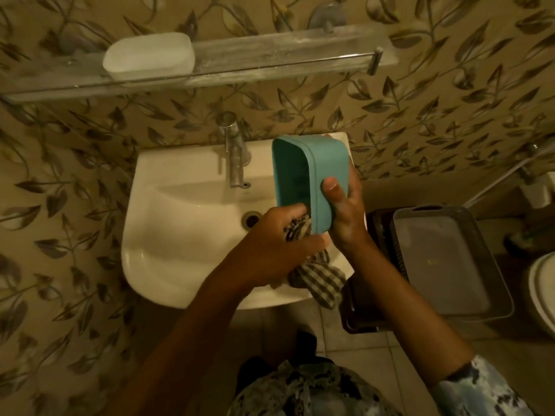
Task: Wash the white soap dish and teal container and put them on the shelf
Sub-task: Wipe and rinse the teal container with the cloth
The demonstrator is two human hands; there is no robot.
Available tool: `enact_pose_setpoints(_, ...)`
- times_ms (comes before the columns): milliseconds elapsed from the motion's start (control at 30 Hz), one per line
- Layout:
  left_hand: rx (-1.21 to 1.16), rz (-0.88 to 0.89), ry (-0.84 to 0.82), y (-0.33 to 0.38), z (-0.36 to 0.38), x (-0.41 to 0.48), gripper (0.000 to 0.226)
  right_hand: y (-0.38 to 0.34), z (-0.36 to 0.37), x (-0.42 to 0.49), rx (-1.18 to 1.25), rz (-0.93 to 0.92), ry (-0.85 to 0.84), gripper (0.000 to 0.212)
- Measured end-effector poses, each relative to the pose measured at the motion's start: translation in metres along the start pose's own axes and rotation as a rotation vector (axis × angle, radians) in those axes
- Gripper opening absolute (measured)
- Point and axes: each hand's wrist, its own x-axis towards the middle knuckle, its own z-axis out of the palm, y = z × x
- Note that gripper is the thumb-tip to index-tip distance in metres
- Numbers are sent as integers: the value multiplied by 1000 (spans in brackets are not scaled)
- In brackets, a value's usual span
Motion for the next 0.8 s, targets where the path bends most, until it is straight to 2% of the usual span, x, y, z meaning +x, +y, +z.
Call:
enact_pose_setpoints(100, 480, 144, 252, -10, 6, 6, 38, 5, 4, -4, 12, 65, 6, 105)
enact_pose_setpoints(167, 655, 247, 389, -13, 2, 11, 29, 4, 2, -5, 153, 217, -80, 115)
enact_pose_setpoints(267, 954, 339, 338, -17, -17, 23, 19, 1, -7, -6, 518, 490, -217, 130)
enact_pose_setpoints(333, 1163, 328, 233, -22, -24, 28, 23, 0, -15, -6, 621, 556, -269, 122)
enact_pose_setpoints(400, 1270, 320, 104, -28, -20, 28, 34, -1, -19, -5, 631, 593, -265, 111)
enact_pose_setpoints(500, 1335, 364, 41, -39, -17, 27, 68, -1, -22, -7, 637, 588, -244, 93)
enact_pose_setpoints(600, 1120, 289, 107, -44, -25, 27, 88, -1, -27, -7, 685, 563, -239, 94)
enact_pose_setpoints(733, 1041, 289, 103, -50, -15, 26, 73, 0, -24, -1, 706, 500, -256, 101)
enact_pose_setpoints(800, 905, 264, 156, -49, -8, 24, 69, 1, -19, 2, 694, 471, -272, 99)
